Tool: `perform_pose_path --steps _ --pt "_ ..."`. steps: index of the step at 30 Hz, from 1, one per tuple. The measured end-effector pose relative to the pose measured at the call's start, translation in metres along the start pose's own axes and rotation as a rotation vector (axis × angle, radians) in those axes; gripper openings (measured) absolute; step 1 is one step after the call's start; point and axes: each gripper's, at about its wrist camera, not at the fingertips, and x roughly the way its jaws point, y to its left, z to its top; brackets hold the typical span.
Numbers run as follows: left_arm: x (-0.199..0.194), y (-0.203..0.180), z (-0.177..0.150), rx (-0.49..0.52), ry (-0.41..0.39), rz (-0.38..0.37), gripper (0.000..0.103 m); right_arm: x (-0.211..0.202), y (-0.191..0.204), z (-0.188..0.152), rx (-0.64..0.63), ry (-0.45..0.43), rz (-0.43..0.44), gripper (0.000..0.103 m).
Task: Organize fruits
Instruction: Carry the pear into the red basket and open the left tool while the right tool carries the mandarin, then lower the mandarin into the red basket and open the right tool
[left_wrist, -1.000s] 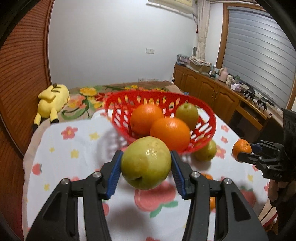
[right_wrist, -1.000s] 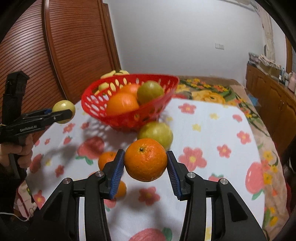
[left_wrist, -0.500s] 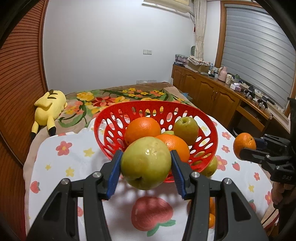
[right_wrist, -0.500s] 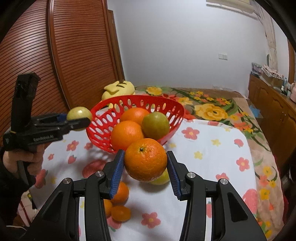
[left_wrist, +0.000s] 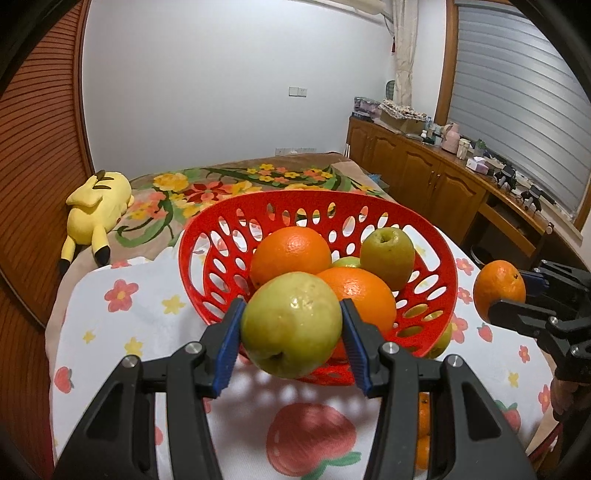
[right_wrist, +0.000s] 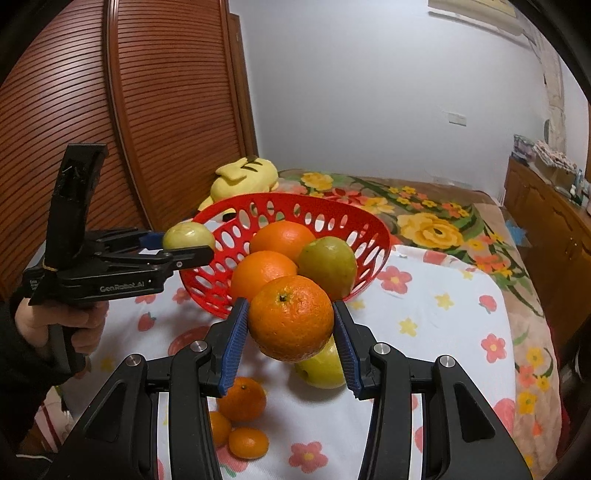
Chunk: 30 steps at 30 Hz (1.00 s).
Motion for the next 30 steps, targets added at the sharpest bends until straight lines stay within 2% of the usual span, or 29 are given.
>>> perform_pose_path --steps 7,10,30 --pt "0.005 0.003 0.002 -0.01 0.004 0.017 0.051 0.008 0.004 0.003 -0.012 0.016 0.003 0.046" --pt "-0.003 0.004 0.004 -0.007 -0.029 0.025 0.056 0.011 0.005 0.004 -0.018 0.025 0.004 0.046" --pt "-0.035 0.034 -0.009 -0.045 -0.067 0.044 0.059 0.047 0.012 0.022 -0.032 0.066 0.018 0.046"
